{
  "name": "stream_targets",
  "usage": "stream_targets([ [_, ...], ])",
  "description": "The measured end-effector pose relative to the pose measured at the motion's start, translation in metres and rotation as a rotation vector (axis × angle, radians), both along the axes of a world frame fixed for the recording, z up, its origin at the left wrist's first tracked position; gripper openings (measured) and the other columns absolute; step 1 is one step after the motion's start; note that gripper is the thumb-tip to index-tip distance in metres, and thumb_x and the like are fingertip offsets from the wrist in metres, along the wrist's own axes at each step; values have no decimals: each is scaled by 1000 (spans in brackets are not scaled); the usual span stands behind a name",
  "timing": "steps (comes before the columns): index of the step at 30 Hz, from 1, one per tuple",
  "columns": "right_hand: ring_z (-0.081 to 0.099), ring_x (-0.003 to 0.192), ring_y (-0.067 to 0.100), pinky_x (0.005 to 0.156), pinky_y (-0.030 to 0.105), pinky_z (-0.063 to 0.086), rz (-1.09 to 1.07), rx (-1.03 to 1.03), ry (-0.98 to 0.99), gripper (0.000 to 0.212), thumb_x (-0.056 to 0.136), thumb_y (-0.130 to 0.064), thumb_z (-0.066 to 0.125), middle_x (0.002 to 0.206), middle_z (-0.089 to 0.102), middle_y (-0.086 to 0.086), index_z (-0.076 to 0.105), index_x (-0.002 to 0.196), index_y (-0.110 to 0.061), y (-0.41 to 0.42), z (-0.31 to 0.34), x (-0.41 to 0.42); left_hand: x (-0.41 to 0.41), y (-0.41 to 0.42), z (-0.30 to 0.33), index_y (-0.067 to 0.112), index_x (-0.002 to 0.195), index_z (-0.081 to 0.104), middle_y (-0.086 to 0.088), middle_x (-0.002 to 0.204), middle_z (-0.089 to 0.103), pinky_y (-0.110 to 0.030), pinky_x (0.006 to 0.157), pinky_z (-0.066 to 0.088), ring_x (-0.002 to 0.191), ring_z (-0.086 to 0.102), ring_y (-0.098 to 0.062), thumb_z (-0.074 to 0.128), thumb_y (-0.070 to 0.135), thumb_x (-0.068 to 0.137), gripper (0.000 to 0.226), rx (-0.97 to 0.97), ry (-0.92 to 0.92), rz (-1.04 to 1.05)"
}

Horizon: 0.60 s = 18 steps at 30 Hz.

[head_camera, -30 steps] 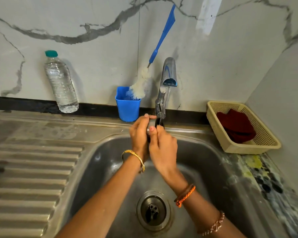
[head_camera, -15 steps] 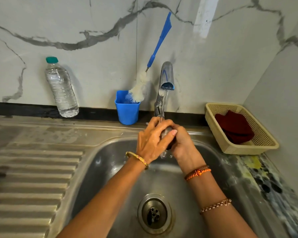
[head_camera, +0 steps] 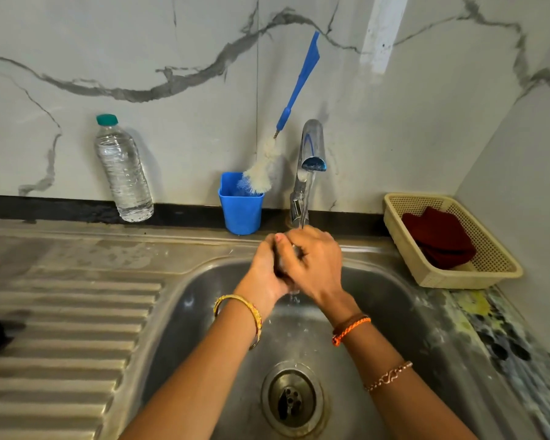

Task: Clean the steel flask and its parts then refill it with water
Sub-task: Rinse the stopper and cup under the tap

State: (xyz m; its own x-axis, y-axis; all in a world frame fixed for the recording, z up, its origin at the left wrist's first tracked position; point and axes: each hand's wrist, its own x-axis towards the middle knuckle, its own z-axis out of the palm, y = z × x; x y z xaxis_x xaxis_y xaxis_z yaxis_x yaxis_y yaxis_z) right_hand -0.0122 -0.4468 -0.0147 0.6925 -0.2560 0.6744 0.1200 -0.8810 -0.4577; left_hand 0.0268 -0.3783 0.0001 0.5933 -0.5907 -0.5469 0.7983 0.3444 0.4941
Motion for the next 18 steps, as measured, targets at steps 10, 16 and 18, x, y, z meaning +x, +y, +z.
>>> stream_targets([
  [10,52,65,11,75,32,33,80,-193,-55,51,100,-40,23,66,55,-5,56,70,-17,-31,-24,-32,-3,-10,2,18,81,61,-2,72,64,-25,61,48,66,60,-16,56,35,87,19,44,-378,2],
  [16,55,67,4,60,18,42,-22,1116,87,28,98,-24,42,74,63,6,60,77,-22,0,13,-16,-14,-19,-15,27,85,61,3,95,55,-23,74,53,86,59,-11,61,29,86,3,244,-1016,289],
  [18,56,71,14,59,24,44,-88,1523,292,22,96,-33,46,80,61,7,59,93,-15,-11,22,-11,-16,-11,-30,30,95,57,9,104,45,-26,75,53,91,56,-10,54,49,80,24,501,-1374,228],
])
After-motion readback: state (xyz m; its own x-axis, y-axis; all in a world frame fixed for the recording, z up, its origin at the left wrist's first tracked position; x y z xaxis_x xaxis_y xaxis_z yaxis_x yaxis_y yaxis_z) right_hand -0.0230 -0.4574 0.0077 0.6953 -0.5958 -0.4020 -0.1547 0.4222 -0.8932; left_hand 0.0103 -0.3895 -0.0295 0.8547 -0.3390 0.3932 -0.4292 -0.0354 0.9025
